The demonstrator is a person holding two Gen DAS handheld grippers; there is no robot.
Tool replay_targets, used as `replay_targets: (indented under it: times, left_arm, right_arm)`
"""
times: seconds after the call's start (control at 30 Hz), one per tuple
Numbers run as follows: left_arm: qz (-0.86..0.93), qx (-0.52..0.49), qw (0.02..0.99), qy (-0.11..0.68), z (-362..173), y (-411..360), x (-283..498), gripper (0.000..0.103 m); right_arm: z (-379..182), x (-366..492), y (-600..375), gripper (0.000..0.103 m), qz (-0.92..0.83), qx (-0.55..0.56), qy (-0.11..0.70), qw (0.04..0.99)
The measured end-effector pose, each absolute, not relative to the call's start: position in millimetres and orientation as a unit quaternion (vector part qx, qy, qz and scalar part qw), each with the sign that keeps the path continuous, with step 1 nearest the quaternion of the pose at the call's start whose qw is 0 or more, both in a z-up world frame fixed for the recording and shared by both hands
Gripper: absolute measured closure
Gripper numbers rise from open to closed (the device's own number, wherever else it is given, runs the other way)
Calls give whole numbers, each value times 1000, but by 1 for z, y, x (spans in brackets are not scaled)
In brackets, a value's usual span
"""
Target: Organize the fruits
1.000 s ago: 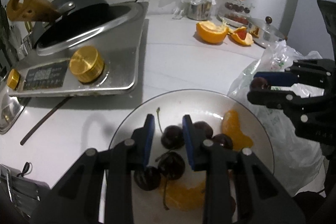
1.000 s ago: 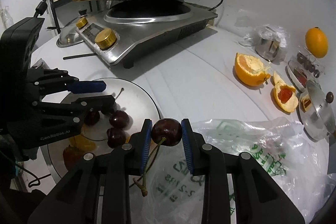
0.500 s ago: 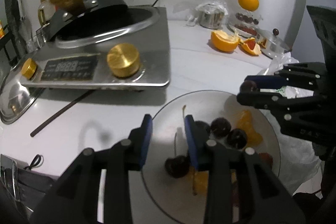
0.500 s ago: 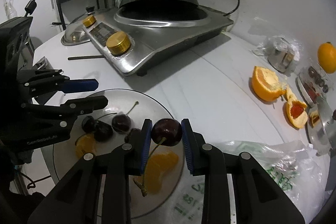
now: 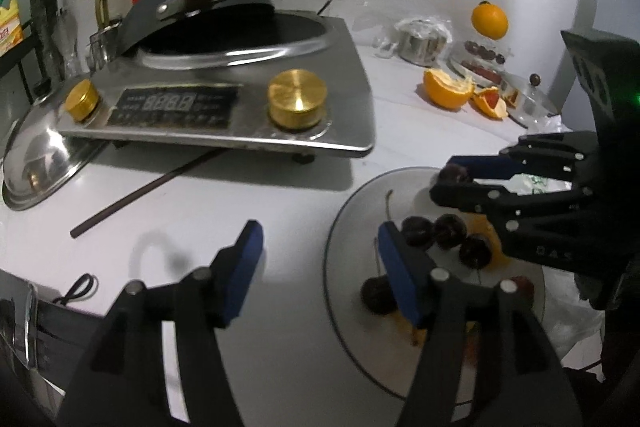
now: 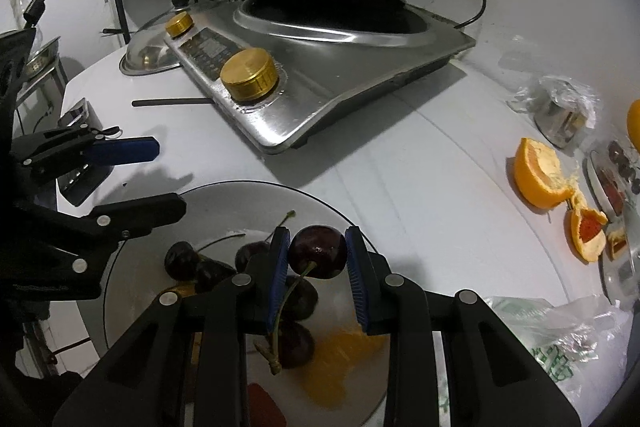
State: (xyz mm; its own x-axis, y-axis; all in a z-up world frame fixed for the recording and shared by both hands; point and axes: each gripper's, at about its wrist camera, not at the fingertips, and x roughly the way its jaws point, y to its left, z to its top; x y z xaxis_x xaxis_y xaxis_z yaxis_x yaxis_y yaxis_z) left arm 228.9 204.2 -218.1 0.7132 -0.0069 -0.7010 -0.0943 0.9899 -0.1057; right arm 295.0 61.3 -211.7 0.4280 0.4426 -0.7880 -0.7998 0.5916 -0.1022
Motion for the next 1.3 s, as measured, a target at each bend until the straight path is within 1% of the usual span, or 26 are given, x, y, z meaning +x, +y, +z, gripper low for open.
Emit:
replay_targets:
  times: [0.7,0.93,0.97,1.03,1.1,1.2,1.3]
  left_arm:
    - [17,-84,920,383,-232,211,228,41]
    - [21,-82,921,381,-229,211,226,38]
    - [22,-83,920,381,-229,211,225,38]
    - [23,-84,920,383,-228,210,225,38]
    - [23,-84,920,382,-227,208,224,38]
    - [24,-85,921,379,-225,206,222,29]
    - [25,-84,923,374,-220,204,220,27]
  right_arm:
    - [-229,302,72,73,365,-240,393,809]
    - [-231,303,69,73,356,-241,398,810]
    - [-231,303,69,72,355,-241,399,811]
    - [-230,303,67,66,352,-240,399,812]
    - [-228,303,65,66,351,-238,399,813]
    - [-226,301,61,66,349,-236,398,815]
    - [-222,298,57,66,348,-234,394,818]
